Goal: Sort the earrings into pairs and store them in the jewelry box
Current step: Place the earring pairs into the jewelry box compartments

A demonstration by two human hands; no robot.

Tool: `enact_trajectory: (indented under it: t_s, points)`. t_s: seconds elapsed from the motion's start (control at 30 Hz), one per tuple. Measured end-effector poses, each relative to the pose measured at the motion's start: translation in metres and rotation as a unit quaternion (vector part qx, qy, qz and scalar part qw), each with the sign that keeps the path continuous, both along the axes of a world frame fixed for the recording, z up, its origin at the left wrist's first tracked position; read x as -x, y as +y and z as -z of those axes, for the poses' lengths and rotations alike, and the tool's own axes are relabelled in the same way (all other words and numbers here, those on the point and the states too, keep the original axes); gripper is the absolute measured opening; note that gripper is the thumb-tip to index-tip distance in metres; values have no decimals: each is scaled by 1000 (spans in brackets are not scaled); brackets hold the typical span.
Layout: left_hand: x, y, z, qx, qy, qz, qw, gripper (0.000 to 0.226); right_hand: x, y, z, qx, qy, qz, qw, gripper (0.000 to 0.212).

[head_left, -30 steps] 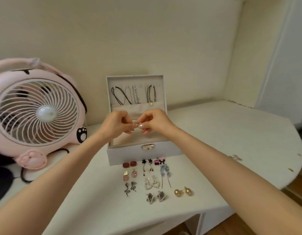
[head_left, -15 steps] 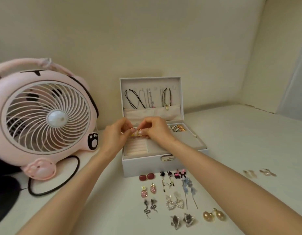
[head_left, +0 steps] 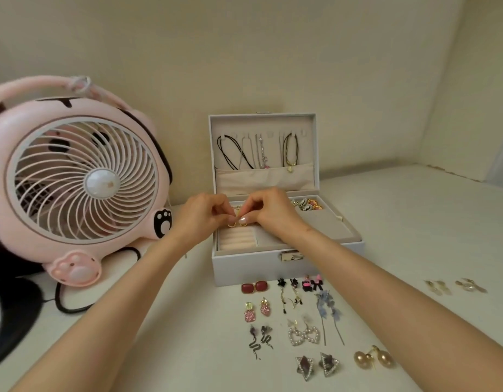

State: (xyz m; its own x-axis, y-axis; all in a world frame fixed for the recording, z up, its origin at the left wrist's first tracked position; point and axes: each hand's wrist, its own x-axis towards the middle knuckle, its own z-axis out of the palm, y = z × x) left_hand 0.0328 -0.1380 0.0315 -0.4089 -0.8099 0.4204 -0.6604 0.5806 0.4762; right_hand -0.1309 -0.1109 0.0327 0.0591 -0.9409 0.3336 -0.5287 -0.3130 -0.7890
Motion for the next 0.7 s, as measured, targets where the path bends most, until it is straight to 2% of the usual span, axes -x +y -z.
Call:
enact_trajectory:
  t_s: [0.2,0.37,0.7]
  points:
    - [-6,-3,-9,-12,-73,-8,997,12,0,0,0,19,40,4,999,14]
    - [-2,1,-12,49,-146,-28,988,16,-1,0,0,33,64,22,997,12]
    - [-1,2,-13,44,-166,-23,985,11,-6,-1,-1,58,170,10,984,9]
